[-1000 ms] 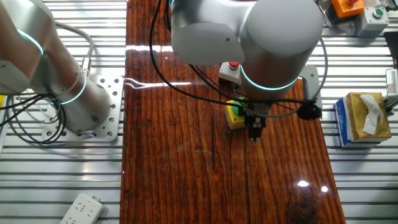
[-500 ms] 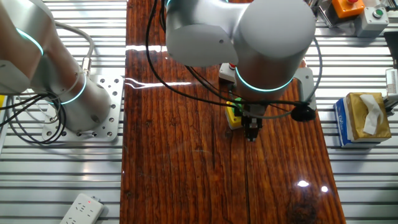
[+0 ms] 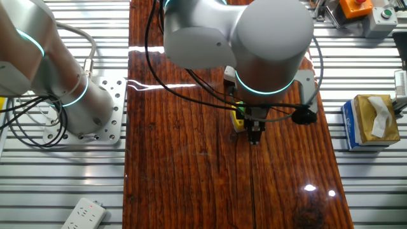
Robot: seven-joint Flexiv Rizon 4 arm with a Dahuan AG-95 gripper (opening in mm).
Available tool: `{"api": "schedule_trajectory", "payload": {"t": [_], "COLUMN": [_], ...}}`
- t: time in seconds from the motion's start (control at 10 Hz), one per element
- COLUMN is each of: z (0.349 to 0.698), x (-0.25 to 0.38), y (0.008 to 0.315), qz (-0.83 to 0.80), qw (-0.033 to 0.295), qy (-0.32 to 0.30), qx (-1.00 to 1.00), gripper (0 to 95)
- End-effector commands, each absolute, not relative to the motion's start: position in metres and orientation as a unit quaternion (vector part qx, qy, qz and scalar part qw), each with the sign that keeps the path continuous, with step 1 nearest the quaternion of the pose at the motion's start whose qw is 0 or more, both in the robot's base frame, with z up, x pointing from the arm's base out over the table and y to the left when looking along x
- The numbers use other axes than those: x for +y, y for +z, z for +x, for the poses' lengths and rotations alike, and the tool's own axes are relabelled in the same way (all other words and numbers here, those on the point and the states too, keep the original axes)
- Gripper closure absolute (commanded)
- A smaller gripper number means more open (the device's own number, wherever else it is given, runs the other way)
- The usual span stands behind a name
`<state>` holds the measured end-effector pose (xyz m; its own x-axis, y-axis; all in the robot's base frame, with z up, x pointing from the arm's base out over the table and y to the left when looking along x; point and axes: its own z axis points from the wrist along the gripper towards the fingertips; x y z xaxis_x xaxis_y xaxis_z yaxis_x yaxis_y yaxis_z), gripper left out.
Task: Press three buttons from left to right in sequence
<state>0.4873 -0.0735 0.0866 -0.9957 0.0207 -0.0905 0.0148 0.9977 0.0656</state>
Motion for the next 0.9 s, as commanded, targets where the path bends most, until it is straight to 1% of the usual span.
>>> {"api": "schedule_trajectory", "payload": {"t": [0.1, 0.5, 0.6, 0.9], "z": [0.4862, 0.4857, 0.4852, 0.4852], "x": [-0.0734, -0.0734, -0.0731, -0.0737], "y": [0.0836, 0.0822, 0.0804, 0.0798], "qz": [0.008, 0.008, 0.008, 0.008], "qw": [0.048, 0.049, 0.05, 0.051], "qy": [0.031, 0.033, 0.033, 0.038], "qx": [0.998, 0.998, 0.998, 0.998], "gripper": [19.0, 19.0, 38.0, 38.0]}}
